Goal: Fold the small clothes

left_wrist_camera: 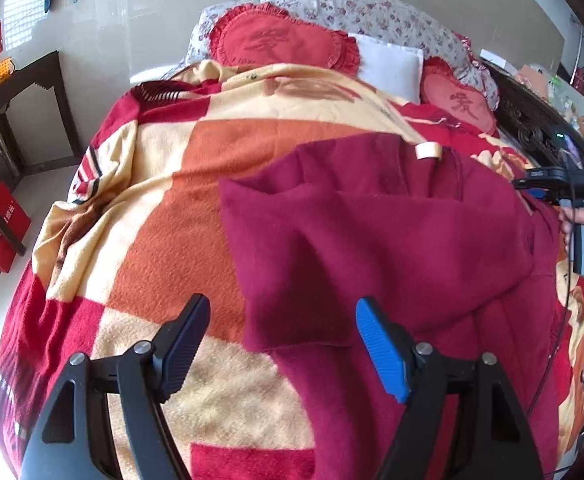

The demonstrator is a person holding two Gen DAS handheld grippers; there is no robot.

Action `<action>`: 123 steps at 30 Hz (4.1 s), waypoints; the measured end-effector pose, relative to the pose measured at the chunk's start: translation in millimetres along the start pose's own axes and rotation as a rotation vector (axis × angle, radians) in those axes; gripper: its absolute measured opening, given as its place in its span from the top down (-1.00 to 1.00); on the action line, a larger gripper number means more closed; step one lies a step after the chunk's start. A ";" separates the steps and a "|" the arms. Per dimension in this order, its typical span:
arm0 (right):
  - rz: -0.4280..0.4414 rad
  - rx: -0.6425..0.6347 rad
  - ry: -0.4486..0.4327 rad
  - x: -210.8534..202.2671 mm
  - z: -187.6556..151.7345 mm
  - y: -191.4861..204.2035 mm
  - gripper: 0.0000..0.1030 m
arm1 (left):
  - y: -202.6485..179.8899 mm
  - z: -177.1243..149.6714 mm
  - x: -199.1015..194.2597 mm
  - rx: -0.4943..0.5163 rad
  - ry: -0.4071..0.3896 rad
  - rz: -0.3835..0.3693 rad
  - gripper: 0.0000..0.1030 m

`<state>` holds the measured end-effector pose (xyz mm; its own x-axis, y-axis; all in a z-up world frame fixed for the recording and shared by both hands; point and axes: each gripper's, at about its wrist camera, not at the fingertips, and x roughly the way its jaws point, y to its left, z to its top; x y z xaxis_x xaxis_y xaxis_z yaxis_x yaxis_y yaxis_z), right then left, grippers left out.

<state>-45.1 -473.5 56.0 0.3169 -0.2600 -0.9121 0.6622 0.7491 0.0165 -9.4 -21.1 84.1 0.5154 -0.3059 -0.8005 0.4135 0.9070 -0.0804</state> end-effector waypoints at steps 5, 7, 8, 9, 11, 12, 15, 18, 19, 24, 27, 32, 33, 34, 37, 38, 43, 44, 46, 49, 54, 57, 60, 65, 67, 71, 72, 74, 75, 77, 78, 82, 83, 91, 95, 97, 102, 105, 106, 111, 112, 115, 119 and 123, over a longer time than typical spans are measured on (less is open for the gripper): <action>0.154 0.063 -0.153 -42.2 -8.5 -20.6 1.00 | 22.7 4.1 1.0 -0.076 0.001 0.014 -0.54; 0.292 0.024 -0.228 -80.3 -13.0 -16.1 1.00 | 30.4 10.8 -6.8 -0.113 -0.036 0.022 -0.54; 0.370 -0.012 -0.256 -100.0 -16.3 -9.5 1.00 | 34.5 15.8 -12.9 -0.136 -0.063 0.023 -0.54; 0.440 -0.066 -0.277 -119.8 -20.5 1.2 1.00 | 37.5 20.2 -17.8 -0.154 -0.082 0.020 -0.54; 0.531 -0.185 -0.304 -151.6 -31.2 27.1 1.00 | 41.2 28.6 -28.0 -0.184 -0.113 0.005 -0.54; 0.574 -0.245 -0.313 -165.3 -39.6 43.2 1.00 | 41.4 31.6 -31.9 -0.195 -0.126 -0.004 -0.54; 0.714 -0.386 -0.281 -180.7 -69.6 87.7 1.00 | 38.2 34.6 -40.5 -0.201 -0.146 -0.027 -0.54; 0.758 -0.489 -0.205 -162.6 -112.3 128.0 1.00 | 31.6 29.3 -37.3 -0.183 -0.135 -0.042 -0.60; 0.734 -0.525 -0.142 -143.5 -129.3 142.6 1.00 | 29.8 26.7 -33.7 -0.182 -0.125 -0.045 -0.61; 0.613 -0.546 0.118 -78.7 -169.4 164.4 1.00 | 25.3 15.2 -16.2 -0.174 -0.063 -0.061 -0.61; 0.639 -0.510 0.091 -89.8 -172.5 148.1 0.90 | 23.0 13.7 -11.8 -0.157 -0.062 -0.066 -0.61; 0.575 -0.507 -0.030 -120.9 -175.6 117.1 0.76 | 15.8 9.6 -4.2 -0.139 -0.054 -0.054 -0.61; 0.565 -0.496 -0.040 -125.3 -177.5 111.0 0.76 | 14.4 8.3 -4.2 -0.138 -0.054 -0.053 -0.61; 0.561 -0.481 -0.048 -132.3 -182.3 103.5 0.76 | 12.5 6.9 -4.2 -0.134 -0.054 -0.050 -0.61; 0.524 -0.426 -0.089 -143.9 -189.4 83.2 0.76 | 7.3 2.3 -7.0 -0.114 -0.057 -0.040 -0.61; 0.505 -0.416 -0.104 -147.2 -191.2 78.5 0.76 | 5.5 0.5 -8.8 -0.107 -0.057 -0.038 -0.61; 0.416 -0.381 -0.222 -180.9 -209.4 48.8 0.76 | -2.9 -9.0 -22.2 -0.074 -0.063 -0.026 -0.61; 0.399 -0.378 -0.252 -190.5 -213.0 44.2 0.76 | -4.3 -10.8 -25.3 -0.071 -0.066 -0.026 -0.61; 0.371 -0.380 -0.305 -206.1 -218.1 37.5 0.76 | -7.4 -15.5 -34.8 -0.063 -0.076 -0.033 -0.61; 0.335 -0.380 -0.401 -234.1 -228.0 29.4 0.62 | -12.0 -21.4 -48.8 -0.053 -0.089 -0.037 -0.61; 0.301 -0.347 -0.433 -254.6 -239.4 22.8 0.02 | -18.9 -31.6 -82.2 -0.026 -0.128 -0.044 -0.61; 0.292 -0.313 -0.457 -264.6 -247.7 14.9 0.02 | -18.2 -36.1 -102.0 -0.014 -0.155 -0.034 -0.61; 0.317 -0.268 -0.465 -275.7 -253.6 3.5 0.02 | -17.7 -40.1 -115.4 -0.016 -0.163 -0.027 -0.62; 0.292 -0.235 -0.461 -282.9 -266.0 -4.8 0.02 | -21.3 -52.5 -133.1 -0.003 -0.190 -0.033 -0.62; 0.287 -0.227 -0.451 -282.9 -269.0 -6.2 0.02 | -20.7 -56.8 -136.1 -0.004 -0.190 -0.039 -0.63; 0.279 -0.214 -0.428 -278.9 -272.1 -4.1 0.02 | -16.0 -63.3 -135.3 -0.002 -0.174 -0.022 -0.64; 0.274 -0.215 -0.419 -277.0 -272.1 -2.4 0.02 | -13.4 -64.6 -134.7 -0.006 -0.171 -0.018 -0.64; 0.273 -0.217 -0.406 -273.7 -271.6 0.6 0.02 | -6.3 -65.3 -131.8 -0.019 -0.159 -0.012 -0.64; 0.271 -0.217 -0.402 -272.3 -271.0 1.9 0.02 | -2.8 -64.8 -129.8 -0.027 -0.155 -0.007 -0.64; 0.265 -0.220 -0.392 -268.2 -269.7 6.1 0.02 | 2.9 -63.7 -126.1 -0.042 -0.151 0.002 -0.64; 0.265 -0.226 -0.387 -266.3 -268.9 8.2 0.02 | 5.3 -62.1 -124.0 -0.049 -0.151 0.004 -0.64; 0.254 -0.255 -0.361 -256.6 -264.7 19.5 0.02 | 8.5 -54.2 -112.2 -0.056 -0.150 -0.006 -0.64; 0.257 -0.258 -0.356 -254.0 -263.2 21.6 0.02 | 7.8 -50.4 -106.1 -0.057 -0.139 -0.013 -0.64; 0.272 -0.270 -0.326 -233.7 -248.2 27.7 0.02 | 4.5 -12.3 -53.6 -0.108 -0.080 -0.039 -0.64; 0.278 -0.260 -0.293 -215.9 -236.8 25.0 0.02 | 0.6 6.2 -20.9 -0.111 -0.044 -0.030 -0.64; 0.282 -0.251 -0.279 -205.9 -230.6 22.1 0.02 | -1.7 14.2 -1.5 -0.117 -0.019 -0.030 -0.58; 0.284 -0.223 -0.244 -183.1 -219.0 16.5 0.02 | -8.8 25.2 29.9 -0.094 0.055 -0.051 0.37; 0.280 -0.223 -0.232 -173.3 -211.9 15.1 0.02 | -10.1 34.4 10.2 -0.097 -0.029 -0.110 0.67; 0.275 -0.223 -0.232 -170.6 -209.2 15.0 0.02 | -10.5 39.0 -1.0 -0.092 -0.062 -0.134 0.71; 0.272 -0.208 -0.230 -153.3 -188.7 17.3 0.02 | -14.9 50.4 -34.5 -0.034 -0.162 -0.197 0.89; 0.273 -0.202 -0.233 -149.5 -182.9 18.5 0.02 | -14.4 48.7 -31.8 -0.023 -0.156 -0.181 0.93; 0.283 -0.154 -0.223 -132.6 -157.9 19.8 0.02 | -3.6 39.3 -11.3 -0.036 -0.102 -0.114 0.98; 0.361 -0.028 -0.169 -103.6 -123.5 15.2 0.02 | 11.7 30.2 1.8 -0.079 -0.055 -0.112 0.98; 0.373 -0.019 -0.085 -68.4 -96.6 24.1 0.02 | 15.1 29.1 -4.1 -0.087 -0.063 -0.101 0.03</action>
<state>-116.4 -378.8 79.3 0.5897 -0.0168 -0.8074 0.4786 0.8126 0.3326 16.6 -14.6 103.4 0.5217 -0.4121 -0.7470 0.4005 0.8914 -0.2121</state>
